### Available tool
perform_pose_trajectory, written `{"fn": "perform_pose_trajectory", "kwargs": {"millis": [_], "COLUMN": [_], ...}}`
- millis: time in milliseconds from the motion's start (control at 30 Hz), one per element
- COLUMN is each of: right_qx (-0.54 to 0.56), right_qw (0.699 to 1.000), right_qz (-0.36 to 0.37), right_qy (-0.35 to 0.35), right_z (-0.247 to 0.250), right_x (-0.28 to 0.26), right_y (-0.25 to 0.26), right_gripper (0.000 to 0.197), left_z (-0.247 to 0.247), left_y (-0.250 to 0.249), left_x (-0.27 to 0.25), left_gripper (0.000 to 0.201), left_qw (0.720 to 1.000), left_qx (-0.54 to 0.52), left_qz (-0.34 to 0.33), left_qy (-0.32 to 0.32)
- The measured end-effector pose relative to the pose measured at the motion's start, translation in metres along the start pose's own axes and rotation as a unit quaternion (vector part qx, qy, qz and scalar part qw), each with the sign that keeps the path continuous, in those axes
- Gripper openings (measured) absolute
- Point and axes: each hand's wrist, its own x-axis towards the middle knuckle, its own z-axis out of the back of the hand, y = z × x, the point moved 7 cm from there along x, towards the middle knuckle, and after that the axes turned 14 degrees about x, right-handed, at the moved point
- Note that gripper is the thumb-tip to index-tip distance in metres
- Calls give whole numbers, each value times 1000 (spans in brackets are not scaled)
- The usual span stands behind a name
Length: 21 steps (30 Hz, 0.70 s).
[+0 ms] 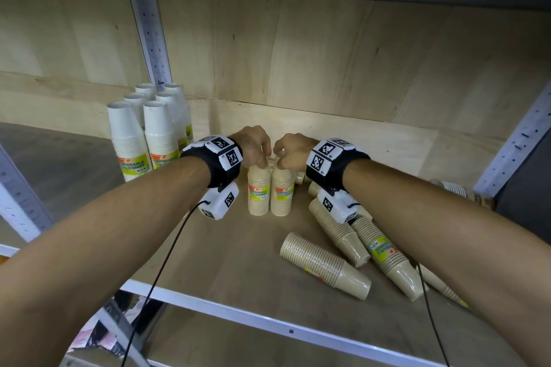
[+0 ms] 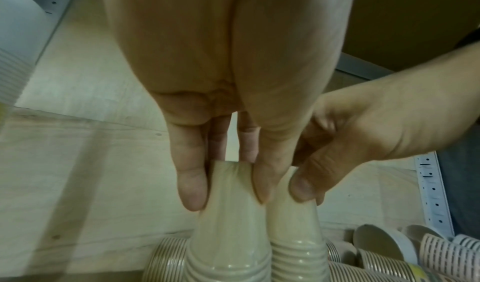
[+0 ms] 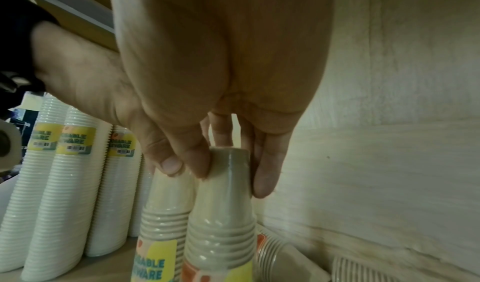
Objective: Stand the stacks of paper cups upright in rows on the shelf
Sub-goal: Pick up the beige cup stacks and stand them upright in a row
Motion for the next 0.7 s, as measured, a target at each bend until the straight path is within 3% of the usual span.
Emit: {"fn": "perform_pose_trajectory", "kwargs": {"millis": [300, 700], "right_qx": [39, 57], "right_qw": [999, 996], "right_qz": [-1, 30], "right_qy": [-5, -64], "right_z": [12, 8], "right_x": [8, 63], "right_y": [5, 50], "right_gripper": [35, 28], "left_z": [16, 41], "left_y": [2, 63], "left_x": [2, 18], "left_gripper": [30, 17], "left_qw": [997, 989], "left_qx": [58, 141], "left_qz": [-7, 41], "left_qy": [46, 10]}}
